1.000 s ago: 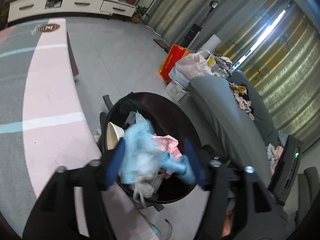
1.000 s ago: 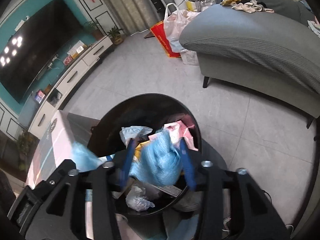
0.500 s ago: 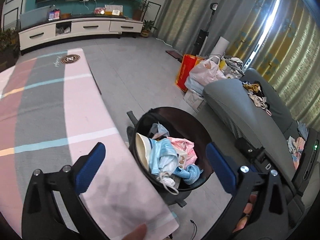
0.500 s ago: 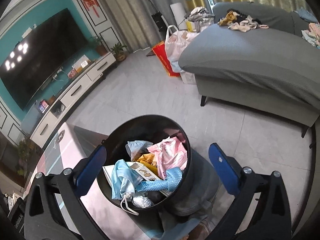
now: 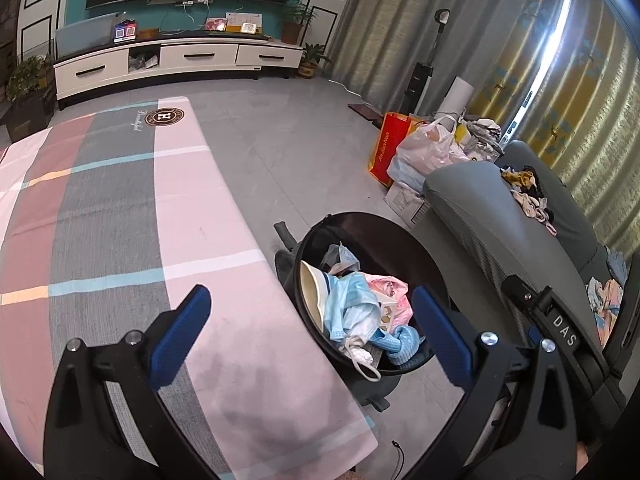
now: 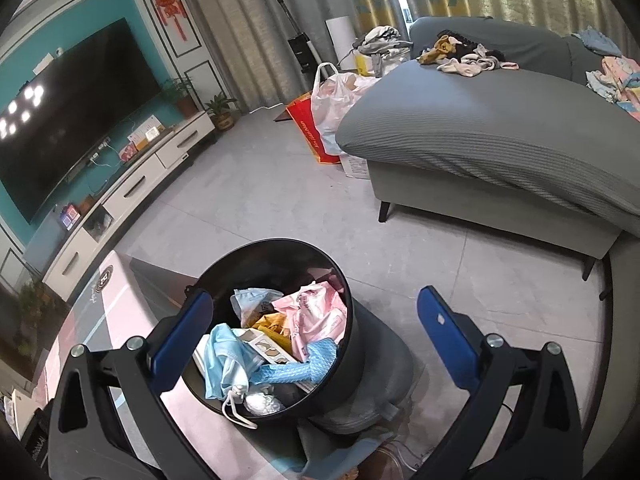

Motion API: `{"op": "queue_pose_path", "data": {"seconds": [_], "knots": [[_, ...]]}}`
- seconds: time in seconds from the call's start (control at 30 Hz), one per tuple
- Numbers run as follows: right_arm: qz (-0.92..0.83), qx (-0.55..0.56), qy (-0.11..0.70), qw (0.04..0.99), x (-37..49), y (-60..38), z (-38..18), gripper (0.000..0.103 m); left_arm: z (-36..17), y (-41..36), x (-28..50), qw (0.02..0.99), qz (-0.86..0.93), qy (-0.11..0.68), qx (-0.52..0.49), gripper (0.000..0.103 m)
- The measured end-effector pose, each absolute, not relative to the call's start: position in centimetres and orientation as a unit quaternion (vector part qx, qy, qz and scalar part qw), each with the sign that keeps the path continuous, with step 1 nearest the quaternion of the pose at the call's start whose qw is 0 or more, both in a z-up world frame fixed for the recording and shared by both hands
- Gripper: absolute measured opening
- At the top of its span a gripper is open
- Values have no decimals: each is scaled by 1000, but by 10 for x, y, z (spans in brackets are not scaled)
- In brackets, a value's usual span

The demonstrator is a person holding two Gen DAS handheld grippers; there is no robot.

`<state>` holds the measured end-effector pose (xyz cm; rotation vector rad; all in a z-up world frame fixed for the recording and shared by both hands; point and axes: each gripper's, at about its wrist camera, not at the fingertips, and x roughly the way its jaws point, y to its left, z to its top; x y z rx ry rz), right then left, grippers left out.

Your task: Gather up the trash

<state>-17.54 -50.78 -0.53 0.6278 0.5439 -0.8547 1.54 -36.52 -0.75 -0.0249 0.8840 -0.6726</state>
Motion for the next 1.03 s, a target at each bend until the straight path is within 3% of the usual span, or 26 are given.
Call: {"op": "queue_pose_path", "data": {"seconds": [1.03], "knots": [[-395, 296, 259, 830, -173, -507, -6, 100, -12, -357, 17, 842, -321, 432, -39, 100]]}}
